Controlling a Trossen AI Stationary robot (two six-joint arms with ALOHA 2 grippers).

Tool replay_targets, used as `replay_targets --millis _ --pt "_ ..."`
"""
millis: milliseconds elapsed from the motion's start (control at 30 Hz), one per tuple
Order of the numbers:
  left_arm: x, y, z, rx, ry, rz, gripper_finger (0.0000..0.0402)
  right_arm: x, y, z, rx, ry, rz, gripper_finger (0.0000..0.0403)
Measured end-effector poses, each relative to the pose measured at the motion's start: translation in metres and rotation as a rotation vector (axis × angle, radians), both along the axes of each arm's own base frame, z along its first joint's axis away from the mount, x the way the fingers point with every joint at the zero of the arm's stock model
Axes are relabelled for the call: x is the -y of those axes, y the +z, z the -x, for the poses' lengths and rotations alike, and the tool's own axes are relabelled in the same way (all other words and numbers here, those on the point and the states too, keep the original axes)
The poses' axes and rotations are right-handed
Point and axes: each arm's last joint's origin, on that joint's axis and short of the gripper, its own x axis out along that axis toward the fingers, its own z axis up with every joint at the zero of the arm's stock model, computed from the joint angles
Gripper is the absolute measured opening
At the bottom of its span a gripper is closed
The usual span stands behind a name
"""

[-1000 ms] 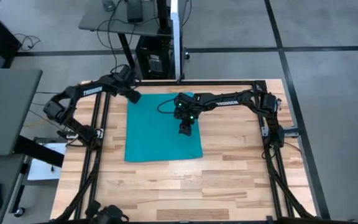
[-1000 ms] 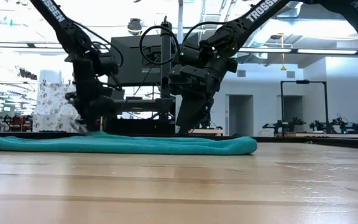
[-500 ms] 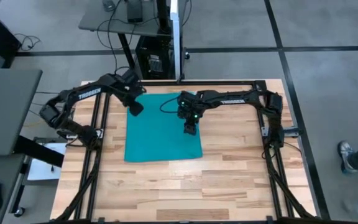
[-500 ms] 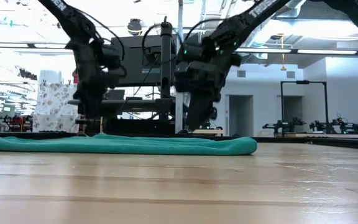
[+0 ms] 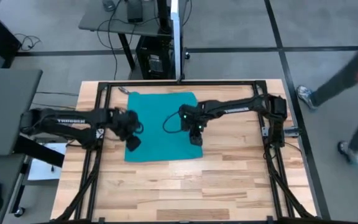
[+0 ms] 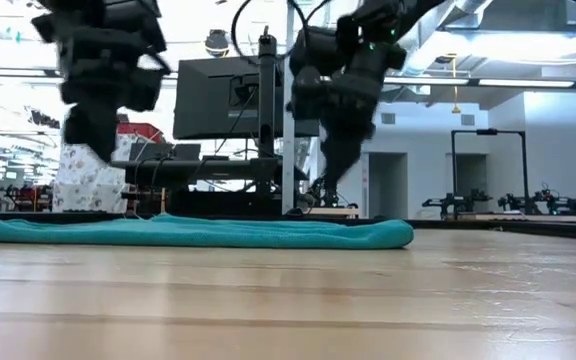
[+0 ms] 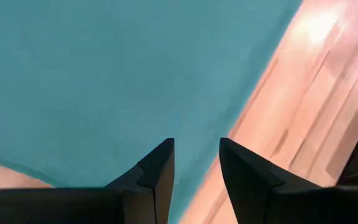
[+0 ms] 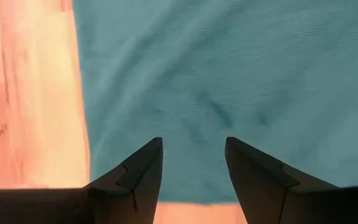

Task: Roll towel
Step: Fold the blue towel

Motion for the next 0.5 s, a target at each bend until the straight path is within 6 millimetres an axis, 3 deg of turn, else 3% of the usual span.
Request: replay_targets --millis 233,500 --pt "0.033 -0.039 0.006 -0.056 -0.033 -0.027 0.0111 -0.023 -0.024 0.0 0.035 -0.078 0.079 0.0168" --pt "0.052 -0.065 0.016 -0.065 -0.065 -0.062 0.0111 -0.038 -0.044 0.013 -0.02 -0.094 0.122 0.0168"
